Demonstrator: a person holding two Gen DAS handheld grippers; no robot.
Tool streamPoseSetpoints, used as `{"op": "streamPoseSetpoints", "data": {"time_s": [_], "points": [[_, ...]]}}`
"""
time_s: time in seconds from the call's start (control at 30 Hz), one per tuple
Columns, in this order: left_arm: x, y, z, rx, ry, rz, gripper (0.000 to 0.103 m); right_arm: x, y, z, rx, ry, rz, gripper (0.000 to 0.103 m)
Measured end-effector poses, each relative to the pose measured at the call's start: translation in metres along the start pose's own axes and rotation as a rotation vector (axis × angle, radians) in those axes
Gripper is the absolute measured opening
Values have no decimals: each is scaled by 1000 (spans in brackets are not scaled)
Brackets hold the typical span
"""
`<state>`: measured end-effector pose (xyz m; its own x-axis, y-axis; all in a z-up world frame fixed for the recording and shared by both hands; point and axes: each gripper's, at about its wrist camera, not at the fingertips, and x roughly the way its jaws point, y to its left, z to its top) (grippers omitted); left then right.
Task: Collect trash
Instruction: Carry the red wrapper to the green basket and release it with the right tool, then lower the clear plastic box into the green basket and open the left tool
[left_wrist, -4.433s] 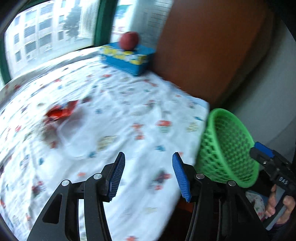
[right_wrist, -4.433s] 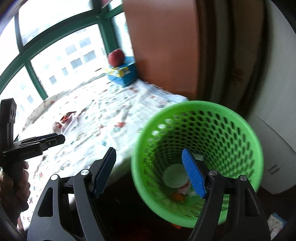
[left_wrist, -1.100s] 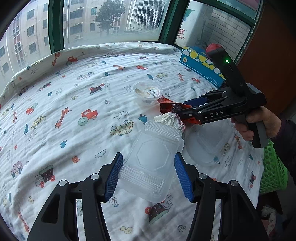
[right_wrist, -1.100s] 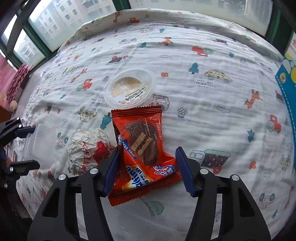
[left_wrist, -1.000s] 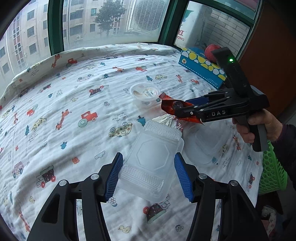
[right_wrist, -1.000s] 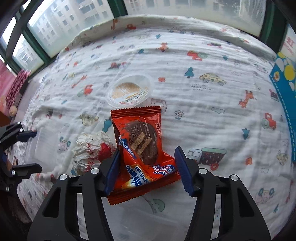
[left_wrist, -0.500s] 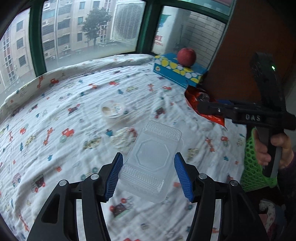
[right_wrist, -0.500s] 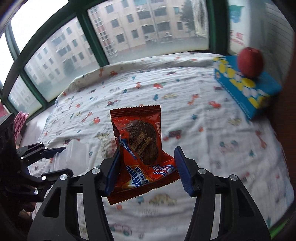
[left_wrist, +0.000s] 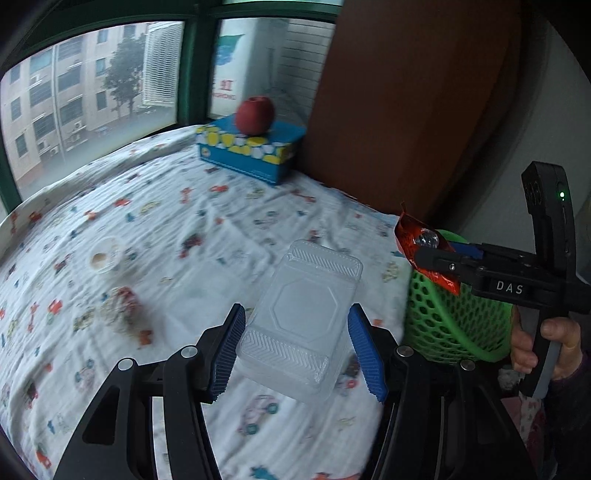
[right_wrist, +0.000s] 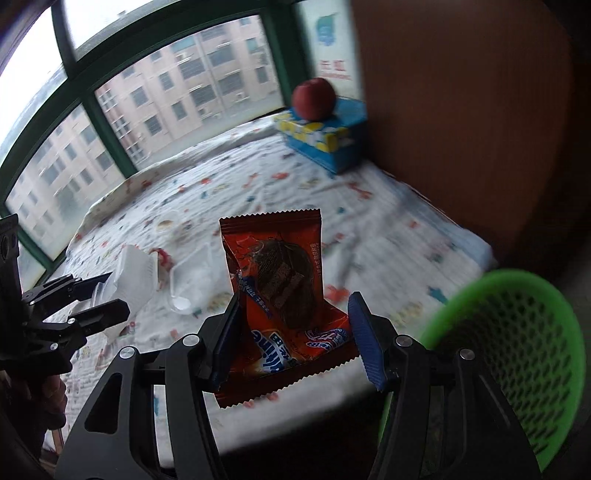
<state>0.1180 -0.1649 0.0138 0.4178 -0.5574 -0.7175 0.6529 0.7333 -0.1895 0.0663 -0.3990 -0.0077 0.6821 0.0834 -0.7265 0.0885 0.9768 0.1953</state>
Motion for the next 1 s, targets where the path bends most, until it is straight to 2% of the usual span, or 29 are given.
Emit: {"op": "streamPoseSetpoints", "data": {"time_s": [0.27,0.47,0.7,1.0], "points": [[21,-66,12,78,22,-79,56,-36,-61,-32,96,-3,-128,58],[36,-104,19,129,38,-118,56,-56,-103,-52,171,-6,-189,63],[53,-142,24,177,60,-148,56,-70,-132,-69,226,-18,-220,74],[76,-177,21,213,102,-163,56,-98,-154,-82,250,-53,-234,75]]}}
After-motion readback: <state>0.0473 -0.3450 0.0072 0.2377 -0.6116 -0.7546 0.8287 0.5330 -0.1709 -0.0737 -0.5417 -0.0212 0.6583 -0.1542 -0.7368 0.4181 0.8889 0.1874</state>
